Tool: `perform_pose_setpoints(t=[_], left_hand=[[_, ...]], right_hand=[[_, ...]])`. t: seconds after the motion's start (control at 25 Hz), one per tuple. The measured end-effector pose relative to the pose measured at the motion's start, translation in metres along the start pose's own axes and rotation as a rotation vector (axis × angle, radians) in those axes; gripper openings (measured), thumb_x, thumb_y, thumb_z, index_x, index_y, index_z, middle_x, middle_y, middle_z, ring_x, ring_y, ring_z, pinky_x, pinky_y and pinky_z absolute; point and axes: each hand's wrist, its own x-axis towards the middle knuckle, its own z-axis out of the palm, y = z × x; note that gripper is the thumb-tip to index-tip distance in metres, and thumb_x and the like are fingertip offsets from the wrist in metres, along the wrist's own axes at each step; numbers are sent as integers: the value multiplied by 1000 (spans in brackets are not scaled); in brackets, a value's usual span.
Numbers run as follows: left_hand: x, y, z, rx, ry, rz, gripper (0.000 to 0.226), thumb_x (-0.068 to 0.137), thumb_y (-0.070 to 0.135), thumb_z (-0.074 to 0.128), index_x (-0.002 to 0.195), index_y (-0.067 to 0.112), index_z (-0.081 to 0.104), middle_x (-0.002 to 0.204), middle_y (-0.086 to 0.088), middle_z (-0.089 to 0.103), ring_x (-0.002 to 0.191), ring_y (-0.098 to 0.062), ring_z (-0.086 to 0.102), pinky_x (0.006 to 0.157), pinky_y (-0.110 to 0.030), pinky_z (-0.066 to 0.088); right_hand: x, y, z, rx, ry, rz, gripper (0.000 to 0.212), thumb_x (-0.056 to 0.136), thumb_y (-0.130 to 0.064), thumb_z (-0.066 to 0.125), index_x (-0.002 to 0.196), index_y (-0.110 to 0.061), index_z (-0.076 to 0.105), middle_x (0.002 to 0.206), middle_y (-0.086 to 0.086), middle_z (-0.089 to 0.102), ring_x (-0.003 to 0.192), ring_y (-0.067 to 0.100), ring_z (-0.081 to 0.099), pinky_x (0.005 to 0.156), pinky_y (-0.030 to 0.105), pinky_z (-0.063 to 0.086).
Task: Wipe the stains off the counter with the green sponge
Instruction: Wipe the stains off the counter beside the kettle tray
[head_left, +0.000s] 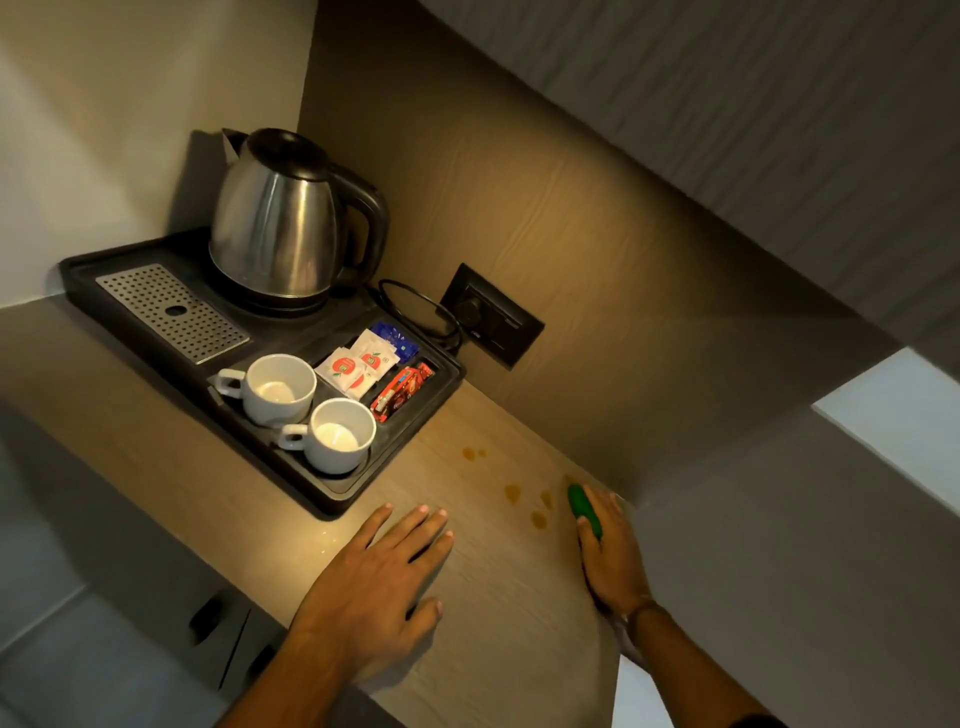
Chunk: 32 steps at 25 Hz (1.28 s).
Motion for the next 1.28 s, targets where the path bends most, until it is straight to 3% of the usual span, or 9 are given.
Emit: perform_pose_setpoints(t=[0.08, 0.24, 0.4, 0.6, 0.76, 0.84, 0.96, 1.16, 1.28], left_hand=[[0, 0, 1, 8, -7, -1, 73, 102, 62, 31, 165, 27, 18, 175, 5, 4, 158, -14, -4, 123, -46, -8], [1, -2, 1, -22, -3, -18, 74, 101, 62, 35, 164, 26, 22, 175, 5, 9, 158, -14, -1, 122, -45, -9], [1, -2, 3, 10, 1, -15, 72, 102, 61, 35, 164, 26, 23, 175, 5, 10, 158, -14, 0, 122, -45, -8], [1, -1, 2, -5, -16, -26, 73, 102, 63, 30, 165, 28, 16, 176, 6, 4, 158, -12, -7, 125, -43, -11], [1, 0, 1, 16, -35, -24, 73, 102, 62, 30, 165, 27, 16, 176, 5, 2, 158, -13, -7, 126, -45, -10], [0, -1, 1, 5, -30, -25, 73, 102, 62, 30, 165, 27, 16, 176, 6, 2, 158, -13, -8, 126, -45, -12], [0, 0, -1, -15, -44, -26, 74, 102, 61, 30, 165, 26, 16, 176, 5, 3, 158, -13, -8, 124, -45, -13], [0, 4, -6, 26, -59, -18, 71, 104, 59, 31, 165, 26, 15, 176, 4, 2, 158, -14, -7, 127, -46, -8], [0, 3, -5, 18, -54, -33, 72, 104, 59, 31, 165, 25, 15, 176, 2, 3, 159, -15, -6, 126, -45, -10]], right_hand=[[10, -25, 11, 0, 15, 68, 49, 106, -13, 50, 154, -15, 41, 163, 8, 38, 156, 29, 21, 125, 52, 24], [-23, -10, 16, 32, -96, -192, 49, 107, -25, 50, 154, -35, 38, 165, -12, 30, 156, 7, 13, 128, 43, 18], [14, -36, 17, 30, 1, 24, 46, 107, -17, 50, 153, -18, 43, 163, 5, 38, 156, 24, 20, 125, 52, 23], [-18, -21, 20, 46, -92, -223, 47, 107, -19, 51, 152, -28, 44, 163, -6, 36, 157, 15, 16, 127, 40, 19], [23, -39, 17, 51, 14, 75, 46, 106, -14, 50, 152, -13, 44, 162, 8, 40, 155, 29, 22, 125, 51, 23], [19, -49, 30, 41, -23, -1, 48, 106, -16, 51, 153, -17, 42, 163, 5, 37, 156, 25, 19, 126, 52, 22], [-30, -18, 22, 46, -92, -213, 50, 107, -24, 51, 153, -38, 40, 164, -15, 32, 156, 6, 12, 128, 44, 18], [-7, -49, 24, 61, -35, 18, 46, 106, -17, 51, 152, -19, 45, 162, 1, 39, 156, 22, 19, 126, 50, 22], [-42, -36, 30, 20, -133, -267, 49, 106, -30, 50, 154, -35, 41, 165, -11, 33, 157, 10, 14, 127, 37, 16]])
